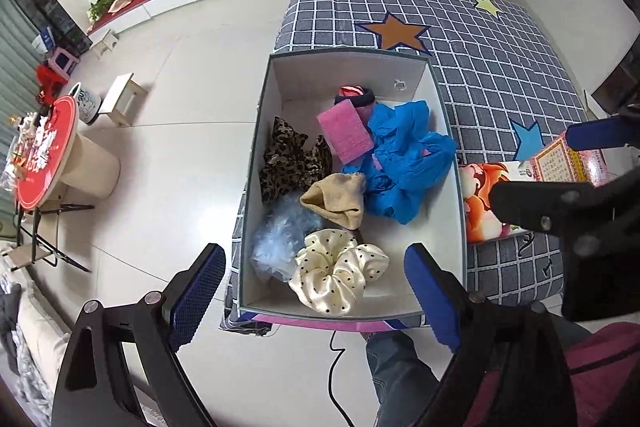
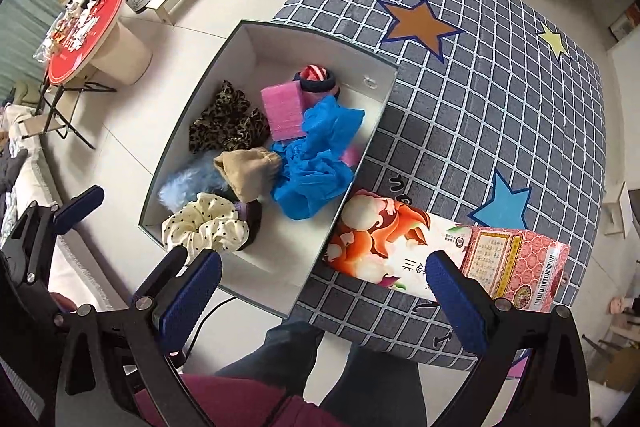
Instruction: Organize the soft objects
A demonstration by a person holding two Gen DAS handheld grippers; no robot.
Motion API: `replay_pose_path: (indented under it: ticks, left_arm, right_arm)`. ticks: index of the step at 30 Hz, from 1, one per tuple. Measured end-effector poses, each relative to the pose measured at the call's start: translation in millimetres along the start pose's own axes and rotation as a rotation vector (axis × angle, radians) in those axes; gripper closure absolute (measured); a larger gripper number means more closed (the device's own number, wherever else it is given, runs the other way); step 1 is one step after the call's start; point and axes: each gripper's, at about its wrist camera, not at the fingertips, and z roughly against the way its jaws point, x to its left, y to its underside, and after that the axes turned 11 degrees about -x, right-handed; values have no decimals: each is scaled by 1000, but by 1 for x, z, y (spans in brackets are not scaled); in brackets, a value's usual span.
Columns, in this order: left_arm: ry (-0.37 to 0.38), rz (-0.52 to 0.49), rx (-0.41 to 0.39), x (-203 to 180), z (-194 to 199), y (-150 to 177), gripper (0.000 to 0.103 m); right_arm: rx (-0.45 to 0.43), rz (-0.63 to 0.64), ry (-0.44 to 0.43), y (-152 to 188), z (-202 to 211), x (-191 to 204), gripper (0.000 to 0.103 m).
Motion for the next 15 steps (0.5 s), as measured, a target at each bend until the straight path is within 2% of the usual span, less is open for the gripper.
replay_pose_path:
  ticks: [11,15]
  left_arm:
    - [-22,22,14,12,-2,1,10]
    - [31,84,-34,24,4,-1,10]
  right_arm:
    - [-3,12,2,-2,0,10,0]
    - [3,4,-3,-2,0,10,0]
